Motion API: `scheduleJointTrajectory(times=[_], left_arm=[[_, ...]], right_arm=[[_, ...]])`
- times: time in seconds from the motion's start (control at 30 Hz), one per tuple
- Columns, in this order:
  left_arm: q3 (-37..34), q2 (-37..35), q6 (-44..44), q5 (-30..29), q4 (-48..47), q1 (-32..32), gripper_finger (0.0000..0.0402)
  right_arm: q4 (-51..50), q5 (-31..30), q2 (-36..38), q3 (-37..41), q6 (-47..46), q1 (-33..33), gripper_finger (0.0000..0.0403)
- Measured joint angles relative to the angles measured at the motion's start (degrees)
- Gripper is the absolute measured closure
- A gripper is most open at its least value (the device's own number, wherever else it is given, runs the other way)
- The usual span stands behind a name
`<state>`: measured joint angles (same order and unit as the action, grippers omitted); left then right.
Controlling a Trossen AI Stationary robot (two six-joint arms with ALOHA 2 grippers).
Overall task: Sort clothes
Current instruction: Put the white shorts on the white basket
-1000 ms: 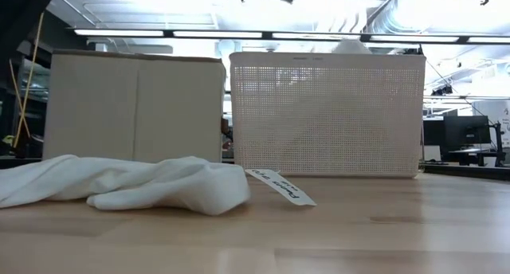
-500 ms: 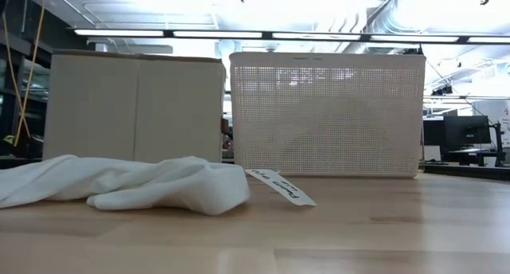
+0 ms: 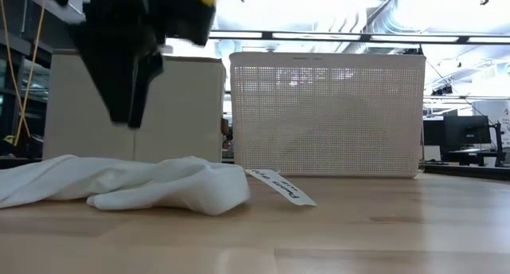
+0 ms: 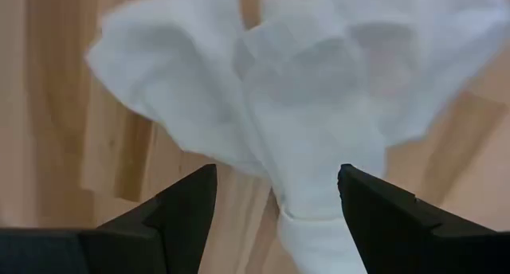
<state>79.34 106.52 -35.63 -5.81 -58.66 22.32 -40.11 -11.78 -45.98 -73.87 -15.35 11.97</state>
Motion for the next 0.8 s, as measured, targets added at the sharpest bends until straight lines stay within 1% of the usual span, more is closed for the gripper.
scheduleJointTrajectory(times=[0.07, 0.17, 0.23, 0.33, 0.5, 0.63, 0.7, 0.73, 0.8], left_arm=[[-2.1, 0.0, -3.0, 1.5, 2.1, -0.5, 0.0153], [-4.5, 0.0, -3.7, 6.6, 8.1, -1.5, 0.0153], [-5.9, 0.0, -4.3, 7.9, 11.2, -1.9, 0.0153], [-7.5, 0.0, -5.5, 6.8, 12.6, -2.3, 0.0153], [-11.9, 0.1, -9.2, 2.7, 12.4, -3.3, 0.0153], [-14.3, -0.1, -9.8, 3.3, 14.2, -3.6, 0.0157], [-14.7, -0.2, -8.5, 2.9, 14.4, -3.3, 0.0175], [-14.7, -0.2, -7.7, 2.7, 14.4, -3.2, 0.0194], [-14.7, -0.2, -6.7, 2.7, 15.4, -3.2, 0.0254]], right_arm=[[0.0, 0.0, 0.0, 0.0, 0.2, 0.0, 0.0119], [0.0, 0.0, -0.1, 0.0, 0.4, 0.0, 0.0119], [0.0, 0.0, -0.1, 0.0, 0.4, 0.0, 0.0119], [0.0, 0.0, -0.1, 0.0, 0.4, 0.0, 0.0119], [0.0, 0.0, -0.1, 0.0, 0.4, 0.0, 0.0119], [0.0, 0.0, -0.1, 0.0, 0.4, 0.0, 0.0119], [0.0, 0.0, -0.1, 0.0, 0.4, 0.0, 0.0119], [0.0, 0.0, -0.1, 0.0, 0.4, 0.0, 0.0119], [0.0, 0.0, -0.1, 0.0, 0.4, 0.0, 0.0119]])
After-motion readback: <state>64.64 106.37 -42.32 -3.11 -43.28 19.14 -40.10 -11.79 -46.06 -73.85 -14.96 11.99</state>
